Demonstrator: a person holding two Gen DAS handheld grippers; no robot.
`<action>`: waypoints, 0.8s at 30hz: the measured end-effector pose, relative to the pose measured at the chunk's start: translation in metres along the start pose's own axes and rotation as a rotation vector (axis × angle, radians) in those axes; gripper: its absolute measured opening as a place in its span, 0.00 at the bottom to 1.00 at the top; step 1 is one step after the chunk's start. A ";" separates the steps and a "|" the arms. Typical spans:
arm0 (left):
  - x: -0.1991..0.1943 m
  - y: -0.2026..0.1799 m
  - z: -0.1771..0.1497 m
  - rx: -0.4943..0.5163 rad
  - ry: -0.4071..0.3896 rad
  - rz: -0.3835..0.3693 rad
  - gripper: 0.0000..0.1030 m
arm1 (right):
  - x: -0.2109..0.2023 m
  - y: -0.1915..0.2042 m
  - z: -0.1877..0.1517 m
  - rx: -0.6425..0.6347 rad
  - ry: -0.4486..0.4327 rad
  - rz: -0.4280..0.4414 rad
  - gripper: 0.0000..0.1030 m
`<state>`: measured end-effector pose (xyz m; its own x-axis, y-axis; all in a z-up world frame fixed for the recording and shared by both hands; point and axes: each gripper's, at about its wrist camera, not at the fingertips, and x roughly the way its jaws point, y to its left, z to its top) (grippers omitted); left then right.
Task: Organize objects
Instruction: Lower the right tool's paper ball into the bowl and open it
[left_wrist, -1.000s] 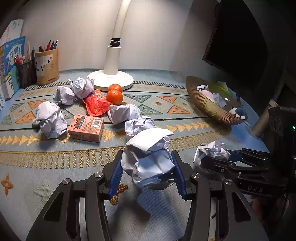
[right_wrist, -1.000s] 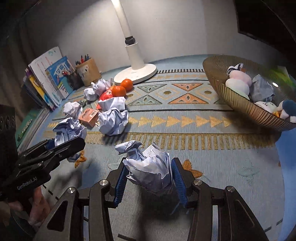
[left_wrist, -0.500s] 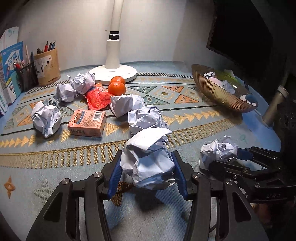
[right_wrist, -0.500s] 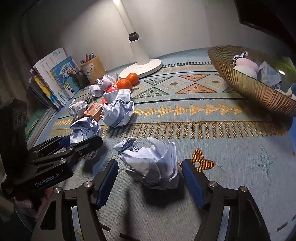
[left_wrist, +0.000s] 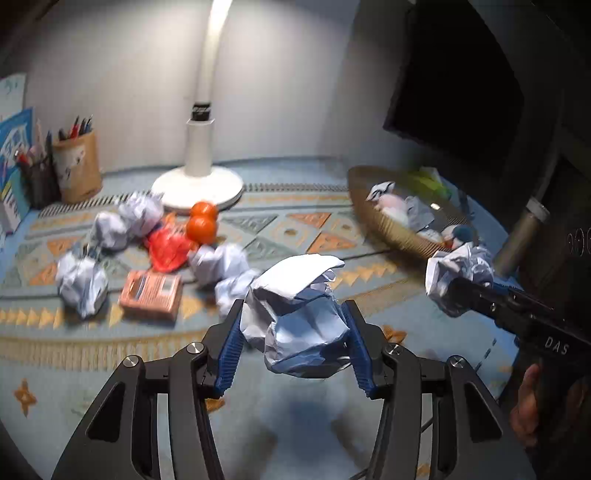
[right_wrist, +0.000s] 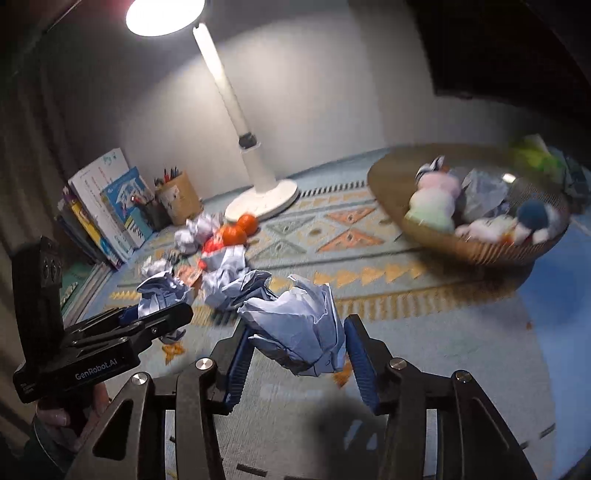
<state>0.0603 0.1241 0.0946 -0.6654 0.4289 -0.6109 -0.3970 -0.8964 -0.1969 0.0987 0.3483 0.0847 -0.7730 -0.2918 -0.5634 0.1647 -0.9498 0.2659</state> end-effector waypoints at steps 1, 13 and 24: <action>0.000 -0.011 0.014 0.020 -0.013 -0.016 0.47 | -0.013 -0.009 0.013 0.012 -0.042 -0.019 0.47; 0.123 -0.121 0.107 0.093 -0.001 -0.131 0.47 | -0.023 -0.124 0.108 0.211 -0.155 -0.302 0.48; 0.147 -0.129 0.102 0.081 0.008 -0.197 0.92 | 0.016 -0.166 0.110 0.292 -0.091 -0.345 0.69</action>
<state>-0.0504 0.3136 0.1082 -0.5652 0.5935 -0.5730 -0.5683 -0.7836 -0.2510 -0.0079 0.5136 0.1177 -0.8051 0.0594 -0.5902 -0.2814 -0.9141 0.2918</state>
